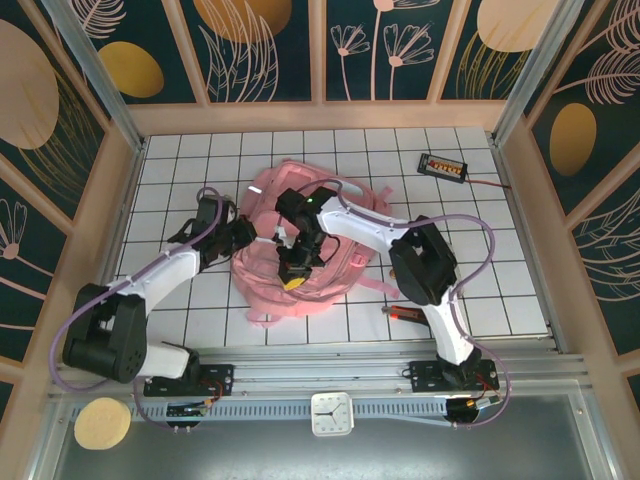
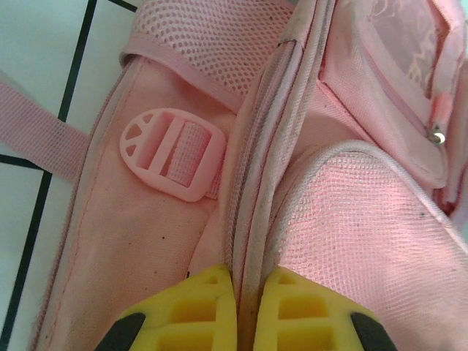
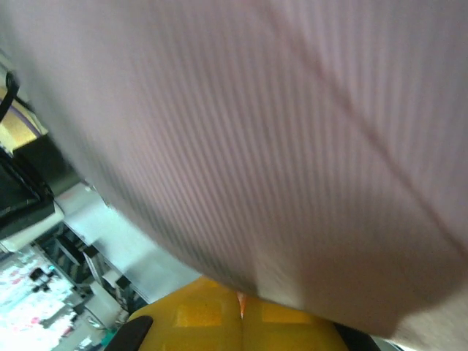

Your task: Pack books, pencil case, and school supplies into a backpack

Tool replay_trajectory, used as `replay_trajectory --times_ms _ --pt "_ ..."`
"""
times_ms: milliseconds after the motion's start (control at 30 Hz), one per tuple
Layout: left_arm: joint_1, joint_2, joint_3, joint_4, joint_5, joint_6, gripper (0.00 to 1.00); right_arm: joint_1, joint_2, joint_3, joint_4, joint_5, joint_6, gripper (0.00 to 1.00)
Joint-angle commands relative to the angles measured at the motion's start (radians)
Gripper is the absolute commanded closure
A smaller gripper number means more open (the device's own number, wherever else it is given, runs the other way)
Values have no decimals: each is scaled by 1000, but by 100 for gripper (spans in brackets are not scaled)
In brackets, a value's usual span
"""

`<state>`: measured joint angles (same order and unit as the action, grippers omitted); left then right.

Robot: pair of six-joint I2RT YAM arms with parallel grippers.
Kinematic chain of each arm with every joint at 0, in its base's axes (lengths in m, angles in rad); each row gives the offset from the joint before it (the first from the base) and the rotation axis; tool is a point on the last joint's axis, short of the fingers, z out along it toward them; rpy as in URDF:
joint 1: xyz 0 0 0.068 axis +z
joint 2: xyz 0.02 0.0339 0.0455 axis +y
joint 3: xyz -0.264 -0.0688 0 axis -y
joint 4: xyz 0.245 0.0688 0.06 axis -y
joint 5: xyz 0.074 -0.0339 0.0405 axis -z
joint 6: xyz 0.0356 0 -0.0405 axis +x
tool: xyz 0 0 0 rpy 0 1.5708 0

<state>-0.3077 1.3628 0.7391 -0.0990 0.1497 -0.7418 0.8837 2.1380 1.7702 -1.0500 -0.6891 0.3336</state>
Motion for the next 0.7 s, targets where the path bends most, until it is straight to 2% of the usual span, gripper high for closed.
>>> replay_trajectory --times_ms 0,133,233,333,533,667 --pt "-75 -101 -48 22 94 -155 100 -34 6 32 299 -10 90 100" --pt "-74 -197 -67 -55 30 -163 100 -93 -120 -120 427 41 170 100" --pt "-74 -244 -94 -60 29 -191 100 -135 -179 -161 468 41 207 100" --pt "-78 -273 -149 1 48 -274 100 -126 -121 -66 415 -25 184 100" --pt "-85 -258 -181 89 46 -363 100 -21 59 195 297 -119 126 100" --pt "-89 -247 -176 131 41 -398 100 7 113 251 266 -143 110 100"
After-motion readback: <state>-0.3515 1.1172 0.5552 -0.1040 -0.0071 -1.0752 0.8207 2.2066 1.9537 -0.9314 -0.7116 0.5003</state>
